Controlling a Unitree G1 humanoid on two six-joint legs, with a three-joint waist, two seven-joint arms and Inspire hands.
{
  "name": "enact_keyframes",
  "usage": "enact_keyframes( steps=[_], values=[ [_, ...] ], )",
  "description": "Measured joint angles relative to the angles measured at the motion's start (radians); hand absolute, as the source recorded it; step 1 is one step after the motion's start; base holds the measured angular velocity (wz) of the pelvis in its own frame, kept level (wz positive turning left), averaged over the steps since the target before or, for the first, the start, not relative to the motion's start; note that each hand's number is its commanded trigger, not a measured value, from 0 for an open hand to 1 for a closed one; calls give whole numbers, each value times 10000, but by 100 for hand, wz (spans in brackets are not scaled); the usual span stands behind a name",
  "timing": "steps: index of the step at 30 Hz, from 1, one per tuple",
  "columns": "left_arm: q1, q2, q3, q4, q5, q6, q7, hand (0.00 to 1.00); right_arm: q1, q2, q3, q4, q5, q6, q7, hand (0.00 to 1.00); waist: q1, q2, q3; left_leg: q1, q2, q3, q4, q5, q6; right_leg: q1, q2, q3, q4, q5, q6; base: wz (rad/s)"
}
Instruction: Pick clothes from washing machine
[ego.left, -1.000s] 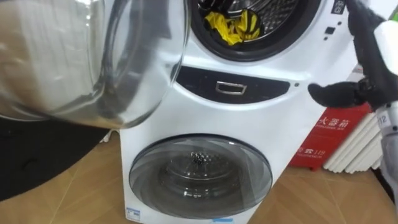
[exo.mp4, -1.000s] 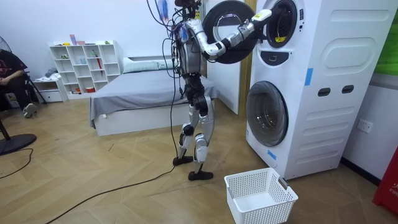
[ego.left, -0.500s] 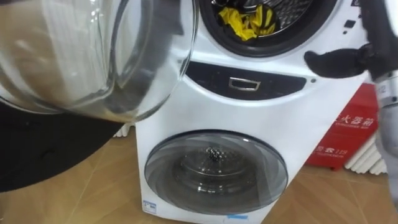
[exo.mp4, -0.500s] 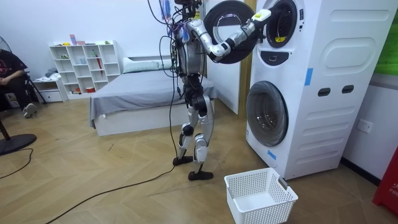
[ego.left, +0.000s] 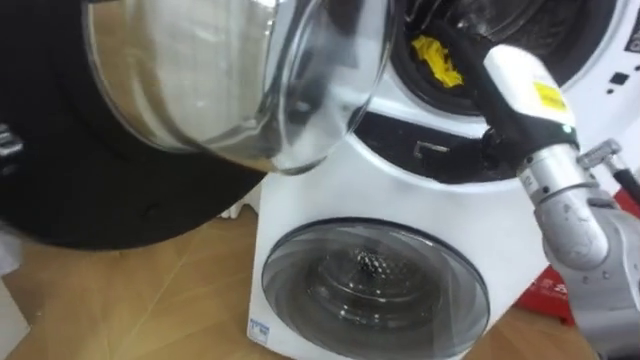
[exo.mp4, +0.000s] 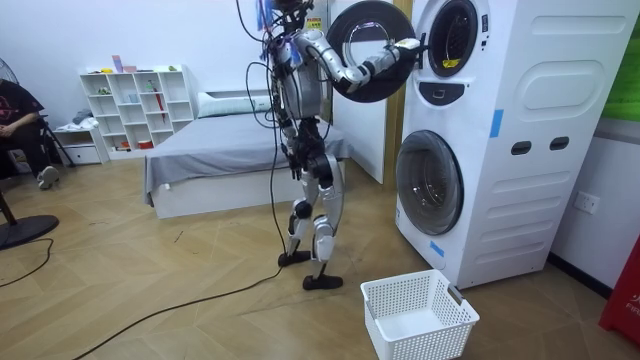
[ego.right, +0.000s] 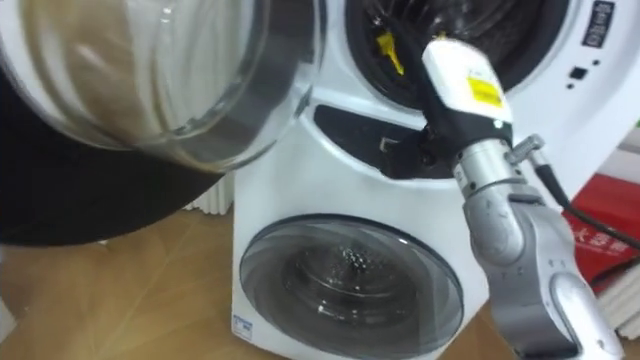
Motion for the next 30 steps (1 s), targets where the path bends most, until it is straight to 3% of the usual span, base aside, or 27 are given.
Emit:
enact_keyframes(
  steps=[1, 2, 3, 4, 5, 6, 7, 9, 10, 11, 12, 13, 14, 15, 16, 18, 19, 21, 23, 25, 26, 27, 28, 29, 30],
  values=[
    [5, 17, -10, 50, 4, 21, 24, 0, 1, 19, 1, 123, -168, -54, -11, 0, 55, -9, 14, -235, 37, 2, 596, -42, -17, -57, -5, 19, 56, -82, -35, 0],
    [119, 42, -20, 67, -6, 72, 38, 0, 1, 35, 16, 462, -294, -177, -16, 0, 215, 27, 37, -752, 143, -33, 1951, -48, -25, -11, 7, 81, 226, -202, -124, -8],
    [237, 9, -113, 76, -13, 70, 52, 0, 2, -1, 15, 695, -348, -209, -51, 0, 310, 267, 103, -1280, 371, -245, 3413, -38, -16, 158, 106, 137, 351, -327, -225, -7],
    [323, -21, -135, 96, -13, 74, 53, 0, 2, 8, 16, 816, -373, -215, -106, 0, 344, 437, 128, -1543, 493, -396, 4045, 9, 19, 245, 217, 147, 428, -396, -279, -10],
    [501, -54, -131, 125, -10, 104, 62, 0, 8, 63, 21, 1034, -376, -214, -176, 0, 427, 576, 142, -2013, 536, -644, 5031, 269, 215, 312, 302, 279, 798, -661, -339, 7],
    [658, -56, -154, 137, -22, 123, 68, 0, 15, 77, 17, 1293, -368, -175, -240, 0, 366, 542, 141, -2427, 322, -912, 5236, 260, 240, 290, 279, 353, 966, -870, -352, 23],
    [671, -81, -197, 137, -20, 124, 55, 0, 15, 18, -11, 1421, -325, -166, -298, 0, 276, 529, 150, -2711, 145, -956, 5134, 222, 279, 249, 274, 407, 1021, -931, -367, 40],
    [703, -143, -189, 116, 1, 108, -95, 0, 16, -28, -79, 2097, -177, -166, -464, 0, 367, 436, 99, -3676, -597, -872, 3934, 219, 300, 236, 243, 843, 1074, -1042, -397, 9],
    [730, -137, -171, 114, 2, 90, -130, 0, 17, -30, -79, 2128, -178, -166, -467, 0, 390, 432, 91, -3841, -739, -842, 3338, 282, 297, 267, 248, 875, 1042, -1055, -397, -19],
    [802, -113, -148, 120, -2, 68, -187, 0, 17, -28, -78, 2116, -114, -184, -566, 0, 441, 511, 86, -4029, -882, -787, 1884, 548, 313, 317, 283, 917, 1025, -1130, -423, -34],
    [836, -28, -55, 133, -14, 70, -231, 0, 59, -8, -50, 2116, -48, -175, -623, 0, 558, 498, 77, -4063, -965, -742, 926, 1322, 540, 389, 259, 1029, 1049, -1278, -419, -45],
    [885, 14, 6, 132, -12, 68, -238, 0, 62, -4, 10, 2114, -55, -192, -622, 0, 591, 495, 46, -4029, -973, -740, 675, 1705, 574, 418, 252, 1138, 1055, -1376, -365, -41],
    [929, 96, 122, 114, -11, 58, -302, 0, 63, -6, 19, 2064, -70, -264, -644, 0, 494, 302, -88, -3911, -1103, -716, 383, 2223, 755, 422, 207, 1286, 1064, -1474, -273, -20],
    [936, 124, 183, 78, -14, -24, -330, 0, 56, -28, -8, 2029, -77, -260, -713, 0, 333, 143, -172, -3730, -1250, -640, 321, 2347, 957, 566, 85, 1331, 991, -1531, -204, -9],
    [926, 121, 200, 75, -13, -83, -369, 0, 73, -20, -27, 2006, -76, -236, -760, 0, 282, 96, -189, -3658, -1304, -558, 414, 2274, 1070, 650, 6, 1370, 977, -1573, -170, -20],
    [810, 45, 216, 82, -24, -234, -421, 0, 439, -54, -66, 1184, -112, -180, -789, 0, 240, 105, -168, -3342, -1412, -160, 844, 1705, 1247, 995, -279, 1655, 1014, -1738, 47, -40],
    [811, 33, 212, 102, -42, -253, -401, 0, 597, -70, -66, 906, -111, -192, -830, 0, 209, 153, -134, -3257, -1473, -153, 913, 1558, 1274, 1136, -338, 1664, 1027, -1764, 88, -22],
    [431, 31, 197, 160, -211, -376, -341, 0, 984, -118, -36, 213, -109, -475, -1045, 0, -32, 266, 48, -2834, -1663, -15, 993, 1076, 1404, 1182, -624, 1668, 1902, -1970, 452, -14],
    [179, 49, 198, 335, -208, -530, -271, 0, 1201, -120, -34, 0, -111, -768, -1235, 0, -235, 291, 89, -2531, -1836, 126, 912, 835, 1507, 814, -881, 1642, 3071, -1999, 508, -20],
    [44, 99, 203, 339, -209, -703, -270, 0, 1460, -268, -12, -387, -106, -1034, -1210, 0, -246, 237, 82, -2229, -1931, 433, 845, 634, 1619, 396, -1137, 1700, 4211, -1890, 717, -35],
    [-48, 149, 198, 346, -207, -750, -288, 0, 1598, -280, 3, -591, -138, -1187, -1206, 0, -277, 284, 98, -2078, -1922, 515, 841, 472, 1648, 107, -1141, 1669, 4917, -1631, 1046, -41],
    [-177, 201, 208, 332, -198, -752, -298, 0, 1787, -280, -2, -735, -156, -1298, -1208, 0, -411, 380, 125, -1948, -1830, 471, 833, 358, 1673, -186, -1077, 1651, 5498, -1220, 1130, -28],
    [-227, 256, 186, 324, -203, -768, -287, 0, 1861, -274, -1, -771, -153, -1362, -1208, 0, -524, 375, 110, -1888, -1805, 369, 770, 350, 1680, -325, -1045, 1641, 5674, -1210, 1107, -13],
    [-441, 355, 54, 336, -210, -799, -269, 0, 1882, -284, 0, -791, -93, -1431, -1205, 0, -593, 380, 116, -1807, -1721, 312, 641, 347, 1682, -757, -971, 1669, 5660, -1487, 1004, -8],
    [-631, 391, -84, 338, -209, -843, -274, 0, 1898, -283, 15, -791, -51, -1503, -1196, 0, -679, 482, 156, -1763, -1537, 298, 629, 326, 1660, -1219, -817, 1592, 5188, -1631, 898, -10]
  ],
)
